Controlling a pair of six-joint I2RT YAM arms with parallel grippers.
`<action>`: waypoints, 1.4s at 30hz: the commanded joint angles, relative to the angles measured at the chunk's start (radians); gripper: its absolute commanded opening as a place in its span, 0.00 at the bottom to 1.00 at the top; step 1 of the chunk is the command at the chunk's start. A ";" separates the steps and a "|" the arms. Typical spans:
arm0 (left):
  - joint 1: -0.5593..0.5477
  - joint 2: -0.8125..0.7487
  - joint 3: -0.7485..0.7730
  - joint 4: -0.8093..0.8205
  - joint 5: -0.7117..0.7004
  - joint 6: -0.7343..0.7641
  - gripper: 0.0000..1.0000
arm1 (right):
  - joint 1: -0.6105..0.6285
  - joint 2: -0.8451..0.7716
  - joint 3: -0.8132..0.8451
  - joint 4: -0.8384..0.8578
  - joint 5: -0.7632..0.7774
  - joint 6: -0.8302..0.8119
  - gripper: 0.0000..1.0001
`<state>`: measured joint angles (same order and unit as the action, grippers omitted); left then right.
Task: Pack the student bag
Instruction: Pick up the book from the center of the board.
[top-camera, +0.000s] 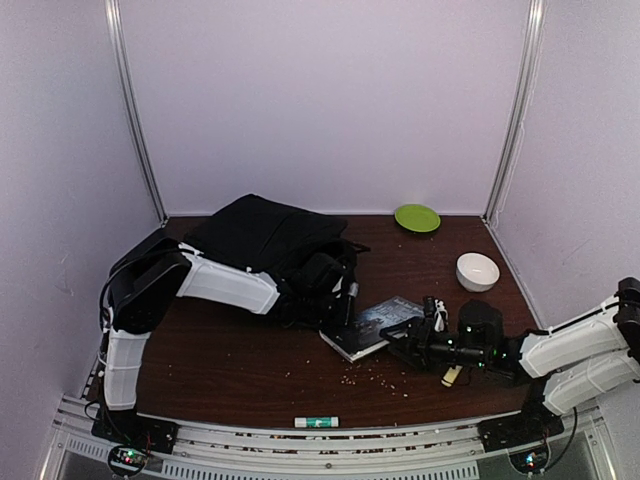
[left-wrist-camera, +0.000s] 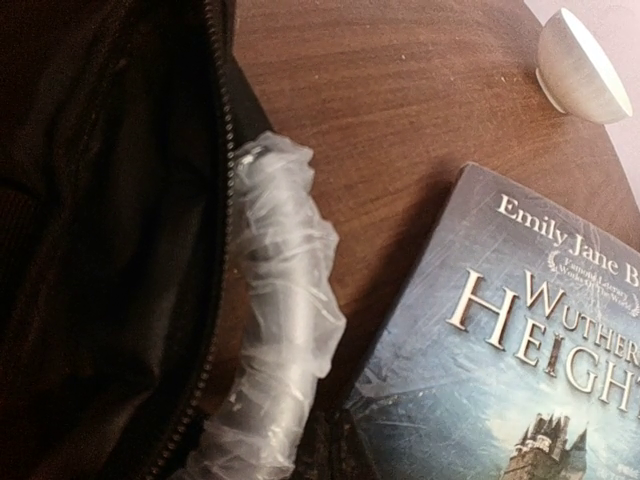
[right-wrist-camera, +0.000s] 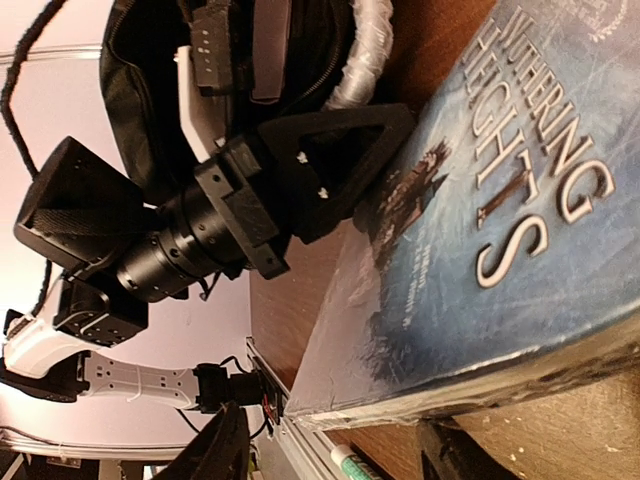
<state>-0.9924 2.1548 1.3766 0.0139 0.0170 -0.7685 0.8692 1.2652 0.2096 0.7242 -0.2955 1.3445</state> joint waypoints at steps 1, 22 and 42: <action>-0.094 0.025 -0.043 -0.057 0.257 -0.013 0.00 | -0.007 -0.023 0.095 0.039 0.145 -0.030 0.56; -0.108 -0.020 -0.029 -0.035 0.259 -0.018 0.00 | -0.007 -0.031 0.179 -0.261 0.165 -0.067 0.74; -0.127 -0.035 0.027 -0.039 0.276 -0.012 0.00 | -0.003 -0.127 0.222 -0.556 0.143 -0.133 0.72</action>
<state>-1.1015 2.1529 1.3792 -0.0566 0.2657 -0.7872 0.8635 1.1500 0.4511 0.1589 -0.1410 1.2037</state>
